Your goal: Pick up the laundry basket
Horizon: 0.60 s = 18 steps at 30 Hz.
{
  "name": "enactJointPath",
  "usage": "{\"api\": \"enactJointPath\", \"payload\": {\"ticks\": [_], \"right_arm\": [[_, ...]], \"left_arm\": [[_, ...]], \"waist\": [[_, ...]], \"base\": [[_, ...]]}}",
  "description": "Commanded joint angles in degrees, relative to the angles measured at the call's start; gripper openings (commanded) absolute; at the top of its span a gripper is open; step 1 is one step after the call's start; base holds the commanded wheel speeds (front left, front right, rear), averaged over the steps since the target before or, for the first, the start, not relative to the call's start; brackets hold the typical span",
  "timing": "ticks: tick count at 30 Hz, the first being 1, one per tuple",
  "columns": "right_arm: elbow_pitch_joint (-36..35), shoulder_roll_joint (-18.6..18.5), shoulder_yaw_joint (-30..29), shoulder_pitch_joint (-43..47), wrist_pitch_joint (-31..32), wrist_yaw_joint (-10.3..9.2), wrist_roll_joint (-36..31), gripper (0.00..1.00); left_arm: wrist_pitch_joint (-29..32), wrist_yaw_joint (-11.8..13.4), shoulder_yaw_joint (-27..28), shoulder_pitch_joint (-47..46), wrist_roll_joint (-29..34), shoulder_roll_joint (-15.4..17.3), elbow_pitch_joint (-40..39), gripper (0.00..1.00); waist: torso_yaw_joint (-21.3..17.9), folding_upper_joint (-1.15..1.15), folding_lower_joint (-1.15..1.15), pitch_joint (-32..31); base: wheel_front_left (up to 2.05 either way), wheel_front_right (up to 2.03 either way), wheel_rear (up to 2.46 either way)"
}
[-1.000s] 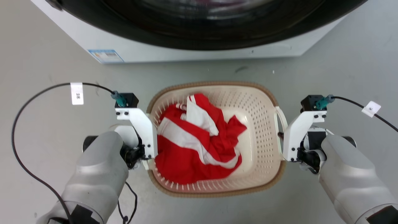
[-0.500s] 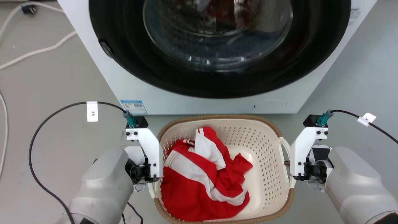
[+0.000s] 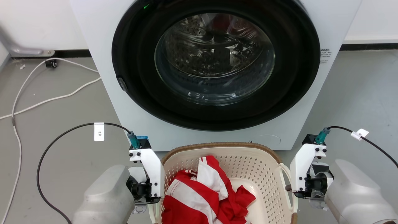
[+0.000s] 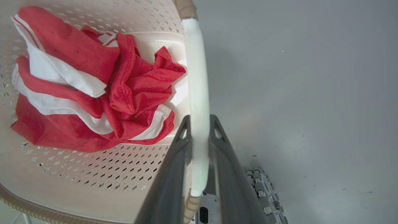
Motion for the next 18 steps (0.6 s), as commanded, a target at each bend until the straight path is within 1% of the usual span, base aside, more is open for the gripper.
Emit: {"api": "enactJointPath", "payload": {"ticks": [1,18], "right_arm": [[0.1,0.6,-0.4,0.5,0.3,0.16,0.1,0.0],[0.4,0.7,-1.5,1.3,1.2,0.16,-1.7,0.0]], "left_arm": [[0.2,-0.6,-0.4,0.7,-0.5,-0.3,-0.6,0.0],[-1.3,-0.6,-2.3,2.8,-2.9,-0.9,0.3,0.0]], "waist": [[-0.3,0.0,0.02,-0.9],[-0.1,0.0,0.02,-2.0]], "base": [[0.0,0.0,0.0],[0.0,0.0,0.0]]}}
